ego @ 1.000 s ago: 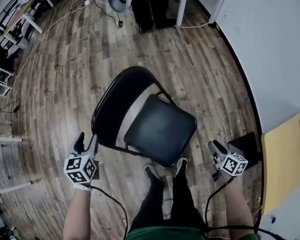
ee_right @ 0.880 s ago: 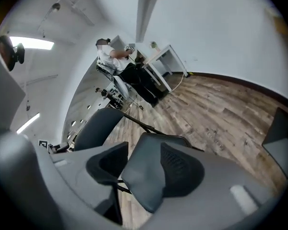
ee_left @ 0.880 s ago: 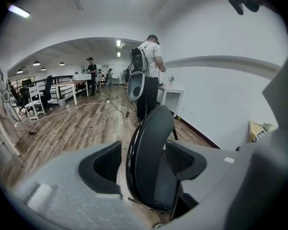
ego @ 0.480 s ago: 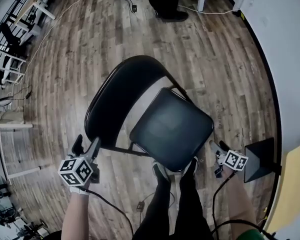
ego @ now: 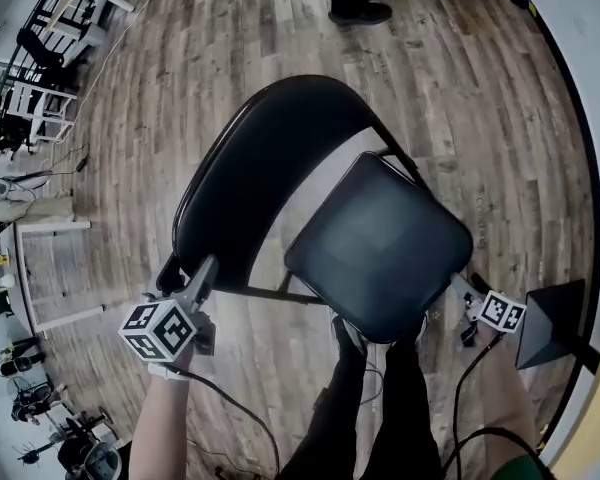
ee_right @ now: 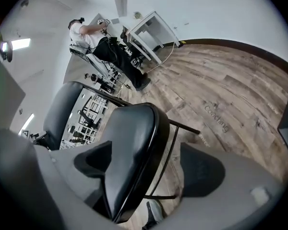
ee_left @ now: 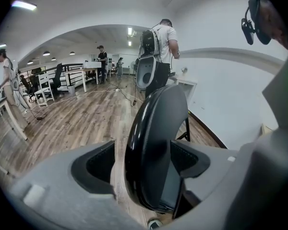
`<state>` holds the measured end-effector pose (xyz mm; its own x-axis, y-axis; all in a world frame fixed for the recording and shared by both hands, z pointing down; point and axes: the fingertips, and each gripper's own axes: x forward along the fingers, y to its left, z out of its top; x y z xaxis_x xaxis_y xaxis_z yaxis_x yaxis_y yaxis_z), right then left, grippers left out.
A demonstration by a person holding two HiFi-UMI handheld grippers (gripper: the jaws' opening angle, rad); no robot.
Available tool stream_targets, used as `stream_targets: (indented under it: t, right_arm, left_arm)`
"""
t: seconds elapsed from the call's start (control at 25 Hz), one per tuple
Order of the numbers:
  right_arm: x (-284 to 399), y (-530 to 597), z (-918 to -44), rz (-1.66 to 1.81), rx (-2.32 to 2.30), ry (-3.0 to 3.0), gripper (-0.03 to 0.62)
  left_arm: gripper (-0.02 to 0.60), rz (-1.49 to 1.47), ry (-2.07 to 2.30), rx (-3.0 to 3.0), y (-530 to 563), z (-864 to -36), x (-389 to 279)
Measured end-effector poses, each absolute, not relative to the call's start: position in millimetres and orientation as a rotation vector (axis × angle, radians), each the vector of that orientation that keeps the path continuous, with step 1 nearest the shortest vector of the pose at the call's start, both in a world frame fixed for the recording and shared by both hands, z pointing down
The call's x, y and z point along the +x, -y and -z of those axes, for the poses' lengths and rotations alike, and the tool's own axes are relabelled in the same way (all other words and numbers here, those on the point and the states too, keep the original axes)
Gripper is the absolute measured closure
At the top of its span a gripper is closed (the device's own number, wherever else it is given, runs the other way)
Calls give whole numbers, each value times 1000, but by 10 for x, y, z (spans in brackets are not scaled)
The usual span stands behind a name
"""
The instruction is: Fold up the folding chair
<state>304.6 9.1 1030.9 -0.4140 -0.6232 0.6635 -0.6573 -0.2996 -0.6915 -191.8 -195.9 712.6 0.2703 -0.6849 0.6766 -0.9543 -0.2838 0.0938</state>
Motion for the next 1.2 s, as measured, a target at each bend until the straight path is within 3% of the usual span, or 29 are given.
stream_targets:
  t: [0.48,0.8,1.2]
  right_arm:
    - [2869,312,-10848,-2047,1729,1884,75]
    - [2791,387,-10834,-2236,1647,1941,75]
    - [2892,373,-10853,-2272,1714,1787,123]
  left_arm:
    - [219,-827,1473,2095,2122,-7228,-1706]
    - [220,-893,1495,2061,2145,-7312,-1713]
    - [221,-905,1486,2042,2128,-7318,-1722]
